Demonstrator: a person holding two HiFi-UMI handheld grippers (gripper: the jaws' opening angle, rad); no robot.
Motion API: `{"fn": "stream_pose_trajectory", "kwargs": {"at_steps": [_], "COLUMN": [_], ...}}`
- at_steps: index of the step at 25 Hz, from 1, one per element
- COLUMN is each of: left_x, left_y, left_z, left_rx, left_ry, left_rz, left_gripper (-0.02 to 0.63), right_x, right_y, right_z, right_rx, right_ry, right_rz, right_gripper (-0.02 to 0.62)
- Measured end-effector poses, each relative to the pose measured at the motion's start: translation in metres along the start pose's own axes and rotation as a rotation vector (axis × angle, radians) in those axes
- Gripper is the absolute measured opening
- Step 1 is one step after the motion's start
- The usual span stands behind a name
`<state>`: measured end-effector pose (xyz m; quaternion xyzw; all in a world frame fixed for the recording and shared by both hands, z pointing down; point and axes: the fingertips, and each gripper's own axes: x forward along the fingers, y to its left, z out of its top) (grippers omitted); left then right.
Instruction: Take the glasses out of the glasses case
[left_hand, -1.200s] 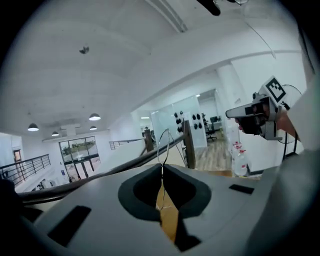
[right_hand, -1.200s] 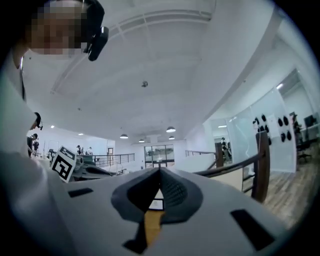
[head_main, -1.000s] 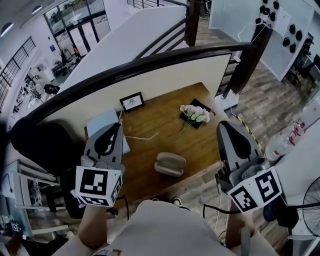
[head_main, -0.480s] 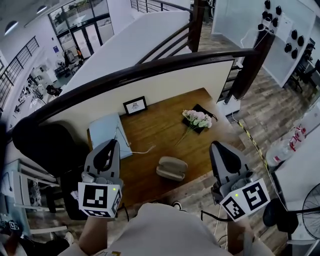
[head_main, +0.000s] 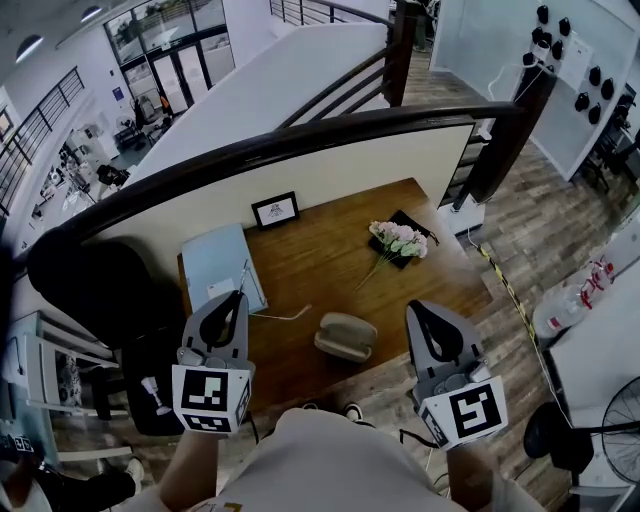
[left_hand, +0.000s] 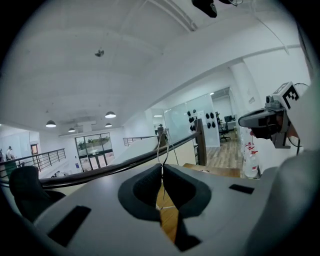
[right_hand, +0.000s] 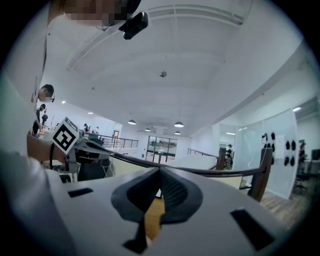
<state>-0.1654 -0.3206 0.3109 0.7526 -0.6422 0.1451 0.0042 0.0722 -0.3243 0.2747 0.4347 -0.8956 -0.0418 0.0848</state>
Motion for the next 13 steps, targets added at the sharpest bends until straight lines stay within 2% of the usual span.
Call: {"fn": "stream_pose_trajectory", "kwargs": {"at_steps": [13], "left_x": [0.004], "left_y": [-0.008], "left_z": [0.013], "left_rx": [0.018], "left_ry": [-0.029], "left_rz": [-0.042], "left_gripper": [0.012], "right_x": [-0.006], "right_y": [-0.009], "right_z": [0.002], "right_rx": [0.071], "right_ry": [-0.029], "right_rz": [-0.008], "right_gripper": [0.003]}}
